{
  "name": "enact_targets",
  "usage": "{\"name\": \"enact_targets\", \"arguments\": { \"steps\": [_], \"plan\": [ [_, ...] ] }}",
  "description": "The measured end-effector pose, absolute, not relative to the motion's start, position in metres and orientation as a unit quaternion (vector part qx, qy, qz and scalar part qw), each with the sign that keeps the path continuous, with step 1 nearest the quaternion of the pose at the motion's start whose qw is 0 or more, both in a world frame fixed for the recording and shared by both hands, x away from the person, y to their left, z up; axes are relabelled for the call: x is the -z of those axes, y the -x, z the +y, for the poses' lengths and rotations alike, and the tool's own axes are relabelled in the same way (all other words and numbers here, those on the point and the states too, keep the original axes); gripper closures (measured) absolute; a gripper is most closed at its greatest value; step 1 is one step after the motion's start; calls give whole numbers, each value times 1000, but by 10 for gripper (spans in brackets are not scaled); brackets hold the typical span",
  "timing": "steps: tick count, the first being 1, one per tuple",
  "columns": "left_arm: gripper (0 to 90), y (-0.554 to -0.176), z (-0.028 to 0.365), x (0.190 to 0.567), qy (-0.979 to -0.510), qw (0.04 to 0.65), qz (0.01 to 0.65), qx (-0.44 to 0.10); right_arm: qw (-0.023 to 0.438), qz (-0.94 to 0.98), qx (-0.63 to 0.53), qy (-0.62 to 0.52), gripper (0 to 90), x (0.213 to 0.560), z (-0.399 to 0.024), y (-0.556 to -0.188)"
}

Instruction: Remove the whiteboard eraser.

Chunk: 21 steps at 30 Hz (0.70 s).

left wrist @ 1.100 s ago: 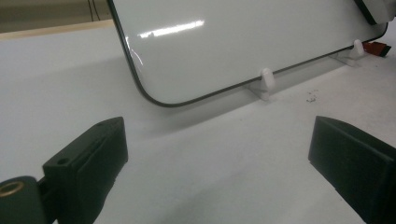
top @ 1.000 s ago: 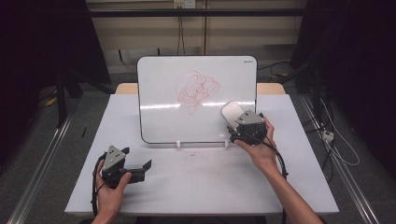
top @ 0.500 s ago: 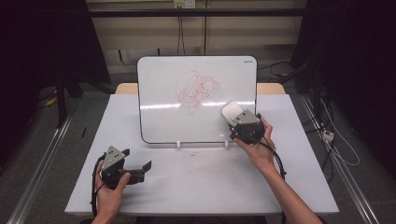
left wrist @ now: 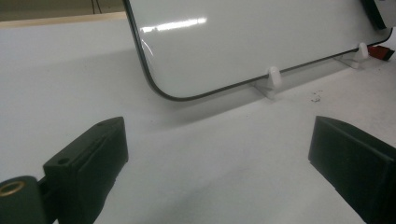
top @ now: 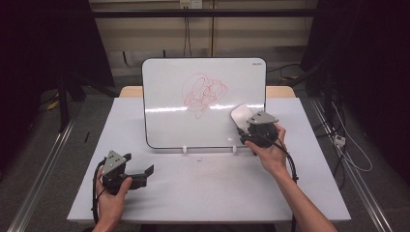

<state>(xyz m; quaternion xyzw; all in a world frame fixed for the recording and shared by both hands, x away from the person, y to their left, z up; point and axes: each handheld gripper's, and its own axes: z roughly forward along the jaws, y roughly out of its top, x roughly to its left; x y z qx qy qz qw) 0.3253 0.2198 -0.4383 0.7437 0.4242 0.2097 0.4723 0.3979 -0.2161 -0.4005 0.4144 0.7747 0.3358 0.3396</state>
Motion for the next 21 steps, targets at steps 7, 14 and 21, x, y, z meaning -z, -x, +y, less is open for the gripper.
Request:
{"name": "enact_targets", "arguments": {
  "steps": [7,14,21],
  "plan": [
    [47,-324,220,438,-748,466,418,-219,318,772,-357,-419,318,400,-220,-397],
    [47,-323,221,438,-748,465,419,-221,331,767,-375,-401,318,389,-216,-388],
    [47,-325,225,437,-741,473,426,-216,345,759,-391,-388,318,380,-214,-383]
  ]
}}
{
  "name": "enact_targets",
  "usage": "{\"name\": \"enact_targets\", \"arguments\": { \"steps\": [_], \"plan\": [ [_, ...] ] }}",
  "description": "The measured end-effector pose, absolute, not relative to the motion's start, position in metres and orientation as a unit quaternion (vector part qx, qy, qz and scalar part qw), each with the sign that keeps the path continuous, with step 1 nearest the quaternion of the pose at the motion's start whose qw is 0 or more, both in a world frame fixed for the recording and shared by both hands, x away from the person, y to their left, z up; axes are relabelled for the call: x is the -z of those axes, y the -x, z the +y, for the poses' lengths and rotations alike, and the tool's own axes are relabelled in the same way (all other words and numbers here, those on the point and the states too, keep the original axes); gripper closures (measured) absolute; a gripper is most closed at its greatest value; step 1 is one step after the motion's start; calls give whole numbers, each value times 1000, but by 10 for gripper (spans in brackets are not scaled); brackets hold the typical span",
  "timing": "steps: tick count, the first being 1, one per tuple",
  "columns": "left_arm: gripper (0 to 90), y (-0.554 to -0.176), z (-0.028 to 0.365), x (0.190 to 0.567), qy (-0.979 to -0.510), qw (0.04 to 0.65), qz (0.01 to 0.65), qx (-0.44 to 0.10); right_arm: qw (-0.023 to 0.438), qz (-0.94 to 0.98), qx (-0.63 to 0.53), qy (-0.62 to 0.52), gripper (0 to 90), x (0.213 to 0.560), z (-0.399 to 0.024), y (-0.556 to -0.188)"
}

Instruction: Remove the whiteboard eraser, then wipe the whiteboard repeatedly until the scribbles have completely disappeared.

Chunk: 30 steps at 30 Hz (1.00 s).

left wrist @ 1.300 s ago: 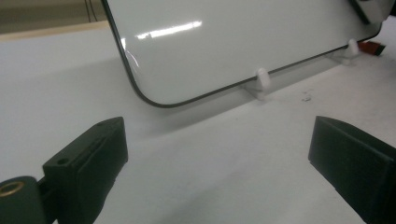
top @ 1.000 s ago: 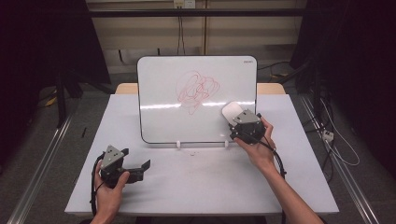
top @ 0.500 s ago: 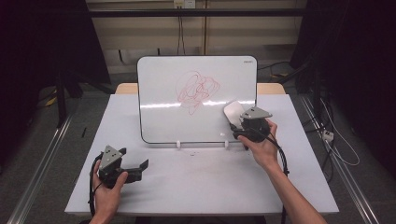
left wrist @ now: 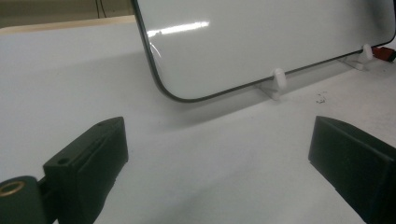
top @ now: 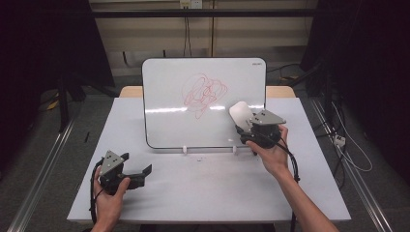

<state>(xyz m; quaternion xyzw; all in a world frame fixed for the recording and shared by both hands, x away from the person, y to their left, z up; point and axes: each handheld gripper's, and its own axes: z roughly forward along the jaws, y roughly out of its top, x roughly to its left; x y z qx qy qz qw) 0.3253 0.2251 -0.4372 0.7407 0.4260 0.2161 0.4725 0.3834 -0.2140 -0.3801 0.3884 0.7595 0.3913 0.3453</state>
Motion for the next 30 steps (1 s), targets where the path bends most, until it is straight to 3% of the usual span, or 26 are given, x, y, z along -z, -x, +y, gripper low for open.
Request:
{"name": "enact_targets", "arguments": {
  "steps": [30],
  "plan": [
    [47,-325,223,439,-747,466,423,-215,383,746,-416,-352,318,350,-194,-394]
  ]
}}
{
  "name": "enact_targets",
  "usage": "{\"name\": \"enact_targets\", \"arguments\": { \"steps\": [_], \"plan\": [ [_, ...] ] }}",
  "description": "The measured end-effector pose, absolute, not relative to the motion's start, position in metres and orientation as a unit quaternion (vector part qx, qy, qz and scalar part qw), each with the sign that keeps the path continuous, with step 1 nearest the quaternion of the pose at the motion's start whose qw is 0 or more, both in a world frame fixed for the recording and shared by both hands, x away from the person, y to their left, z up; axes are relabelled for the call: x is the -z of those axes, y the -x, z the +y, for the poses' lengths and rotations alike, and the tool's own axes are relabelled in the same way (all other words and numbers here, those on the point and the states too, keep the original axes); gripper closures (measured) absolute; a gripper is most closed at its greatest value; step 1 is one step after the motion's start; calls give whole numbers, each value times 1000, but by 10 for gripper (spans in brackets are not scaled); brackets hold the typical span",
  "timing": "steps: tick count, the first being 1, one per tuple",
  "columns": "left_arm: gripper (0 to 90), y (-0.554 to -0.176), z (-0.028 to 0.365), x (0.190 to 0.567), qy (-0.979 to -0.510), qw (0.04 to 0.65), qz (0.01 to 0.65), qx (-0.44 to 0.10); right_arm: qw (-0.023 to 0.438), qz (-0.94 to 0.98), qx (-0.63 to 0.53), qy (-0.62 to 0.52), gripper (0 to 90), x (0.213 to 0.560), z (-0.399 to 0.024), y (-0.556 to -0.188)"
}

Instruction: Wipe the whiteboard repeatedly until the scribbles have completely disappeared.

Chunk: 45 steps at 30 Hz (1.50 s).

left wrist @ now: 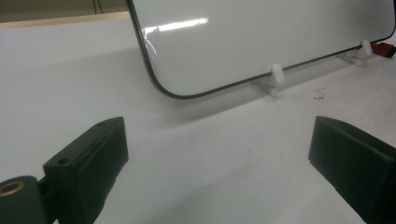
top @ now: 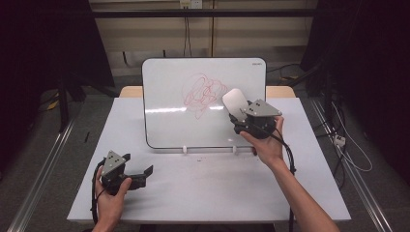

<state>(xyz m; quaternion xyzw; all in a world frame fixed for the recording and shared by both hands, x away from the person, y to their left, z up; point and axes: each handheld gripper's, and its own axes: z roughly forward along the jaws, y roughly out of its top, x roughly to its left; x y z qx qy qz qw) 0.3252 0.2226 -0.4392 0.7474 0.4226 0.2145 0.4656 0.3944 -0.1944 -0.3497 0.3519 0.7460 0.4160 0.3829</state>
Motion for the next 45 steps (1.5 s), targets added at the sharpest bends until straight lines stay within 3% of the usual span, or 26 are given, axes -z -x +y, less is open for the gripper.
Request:
{"name": "enact_targets", "arguments": {
  "steps": [15,27,45],
  "plan": [
    [47,-324,223,438,-748,469,416,-220,437,725,-413,-336,318,334,-179,-407],
    [49,-324,222,437,-749,466,414,-223,426,734,-409,-336,318,323,-170,-426],
    [49,-324,224,437,-751,465,413,-221,457,737,-361,-344,318,315,-155,-461]
  ]
}}
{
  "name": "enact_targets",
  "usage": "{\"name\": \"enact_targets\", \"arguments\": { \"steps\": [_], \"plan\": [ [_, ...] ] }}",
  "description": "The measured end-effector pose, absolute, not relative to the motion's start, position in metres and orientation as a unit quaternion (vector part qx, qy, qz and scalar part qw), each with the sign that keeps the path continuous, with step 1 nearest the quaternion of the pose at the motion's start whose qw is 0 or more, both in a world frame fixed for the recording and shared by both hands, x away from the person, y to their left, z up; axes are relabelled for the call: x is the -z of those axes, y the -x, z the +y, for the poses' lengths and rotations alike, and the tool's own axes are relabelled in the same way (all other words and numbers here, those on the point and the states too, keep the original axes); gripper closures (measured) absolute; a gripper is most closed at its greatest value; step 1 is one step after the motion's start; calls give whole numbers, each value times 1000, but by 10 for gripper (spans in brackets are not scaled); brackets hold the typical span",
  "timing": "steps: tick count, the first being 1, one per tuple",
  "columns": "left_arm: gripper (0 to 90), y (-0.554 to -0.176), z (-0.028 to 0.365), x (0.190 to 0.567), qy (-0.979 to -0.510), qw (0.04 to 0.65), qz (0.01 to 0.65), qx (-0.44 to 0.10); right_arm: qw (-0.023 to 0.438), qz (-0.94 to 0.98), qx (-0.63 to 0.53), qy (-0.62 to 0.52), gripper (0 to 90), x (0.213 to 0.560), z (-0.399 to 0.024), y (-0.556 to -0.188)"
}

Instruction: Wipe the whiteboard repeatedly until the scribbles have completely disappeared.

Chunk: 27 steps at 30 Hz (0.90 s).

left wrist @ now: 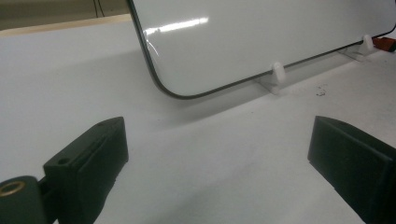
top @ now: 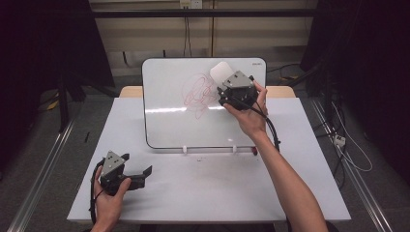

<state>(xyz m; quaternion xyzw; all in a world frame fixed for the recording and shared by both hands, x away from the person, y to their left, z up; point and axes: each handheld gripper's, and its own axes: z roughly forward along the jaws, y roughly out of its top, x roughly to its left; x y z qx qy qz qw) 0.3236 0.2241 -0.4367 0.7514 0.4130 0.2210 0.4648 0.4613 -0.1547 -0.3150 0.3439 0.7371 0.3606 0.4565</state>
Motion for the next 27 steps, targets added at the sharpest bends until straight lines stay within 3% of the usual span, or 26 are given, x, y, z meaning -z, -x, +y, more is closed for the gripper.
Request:
{"name": "enact_targets", "arguments": {
  "steps": [27],
  "plan": [
    [49,-323,224,438,-752,463,415,-219,461,746,-318,-361,318,318,-151,-484]
  ]
}}
